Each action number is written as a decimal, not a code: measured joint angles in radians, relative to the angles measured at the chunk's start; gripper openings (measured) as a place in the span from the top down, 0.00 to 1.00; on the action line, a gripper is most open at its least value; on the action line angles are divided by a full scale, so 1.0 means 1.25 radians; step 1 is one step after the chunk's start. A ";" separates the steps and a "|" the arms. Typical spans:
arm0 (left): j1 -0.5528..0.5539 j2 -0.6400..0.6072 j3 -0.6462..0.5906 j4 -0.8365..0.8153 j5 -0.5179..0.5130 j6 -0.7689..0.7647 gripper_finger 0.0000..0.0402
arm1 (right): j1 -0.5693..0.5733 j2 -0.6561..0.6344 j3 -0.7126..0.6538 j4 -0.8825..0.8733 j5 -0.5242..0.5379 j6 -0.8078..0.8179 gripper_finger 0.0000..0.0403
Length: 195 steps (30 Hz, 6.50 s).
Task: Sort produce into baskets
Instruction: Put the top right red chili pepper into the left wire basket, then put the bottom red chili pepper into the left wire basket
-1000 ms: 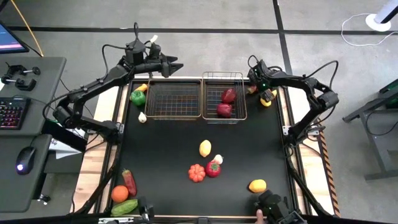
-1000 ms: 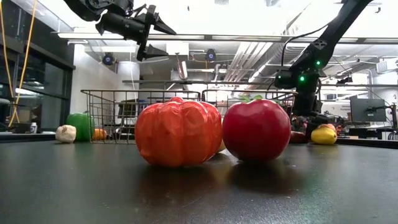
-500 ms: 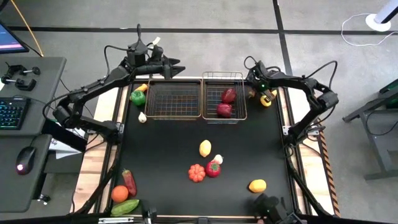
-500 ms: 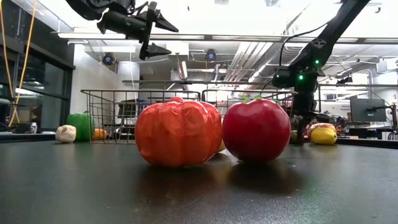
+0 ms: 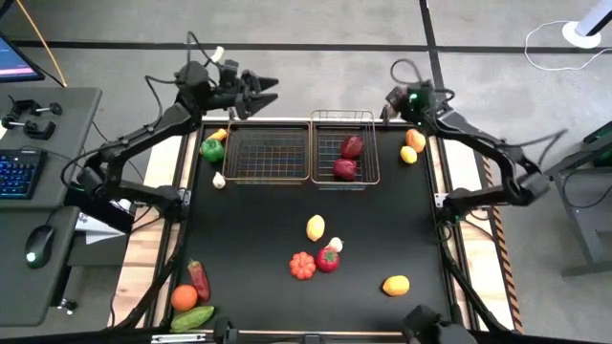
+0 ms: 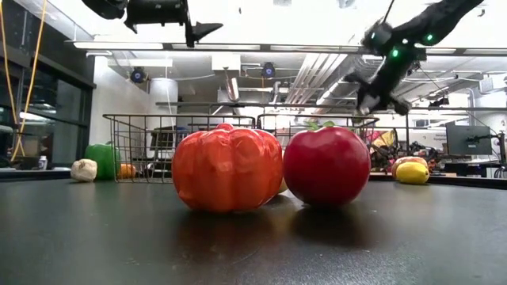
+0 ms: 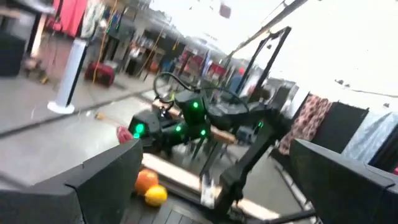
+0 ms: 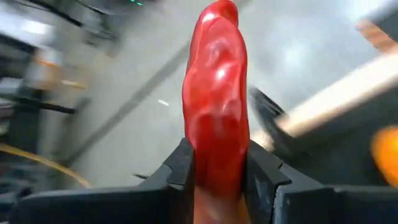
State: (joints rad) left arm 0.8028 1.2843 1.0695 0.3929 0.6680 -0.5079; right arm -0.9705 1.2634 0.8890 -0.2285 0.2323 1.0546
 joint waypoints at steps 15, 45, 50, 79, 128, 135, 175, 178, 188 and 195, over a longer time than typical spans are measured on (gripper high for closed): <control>0.000 0.000 0.000 0.086 -0.106 -0.036 0.02 | 0.289 0.090 0.000 0.473 -0.239 -0.181 0.81; -0.015 -0.004 0.000 0.103 -0.165 -0.195 0.02 | 0.429 0.513 0.542 0.161 -0.545 -0.601 0.35; -0.037 -0.027 0.000 0.102 -0.147 -0.214 0.02 | 0.408 0.516 0.607 0.101 -0.505 -0.724 0.23; -0.763 -0.134 0.000 -1.371 -0.516 -0.185 0.02 | 0.483 0.487 1.042 -0.573 -0.258 -0.651 0.22; -1.279 0.107 -0.225 -1.120 -0.410 0.433 0.02 | 0.842 -0.047 0.205 -0.446 0.022 -0.242 0.22; -1.279 0.107 -0.262 -1.077 -0.406 0.430 0.02 | 0.842 -0.047 0.205 -0.446 0.041 -0.229 0.22; -1.228 0.231 -0.229 -1.050 -0.453 0.481 0.28 | 0.842 -0.047 0.205 -0.453 0.066 -0.222 0.22; -1.226 0.233 -0.220 -1.054 -0.480 0.485 0.44 | 0.842 -0.047 0.205 -0.461 0.066 -0.222 0.22; -1.101 0.232 -0.176 -1.085 -0.512 0.457 0.97 | 0.841 -0.047 0.206 -0.451 0.082 -0.250 0.22; -0.956 0.203 -0.165 -1.089 -0.602 0.443 0.97 | 0.834 -0.047 0.206 -0.445 0.086 -0.251 0.22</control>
State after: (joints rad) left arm -0.3918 1.5379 0.8635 -0.9687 -0.0849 0.0463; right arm 0.0719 1.2049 1.1461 -0.7843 0.3393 0.7415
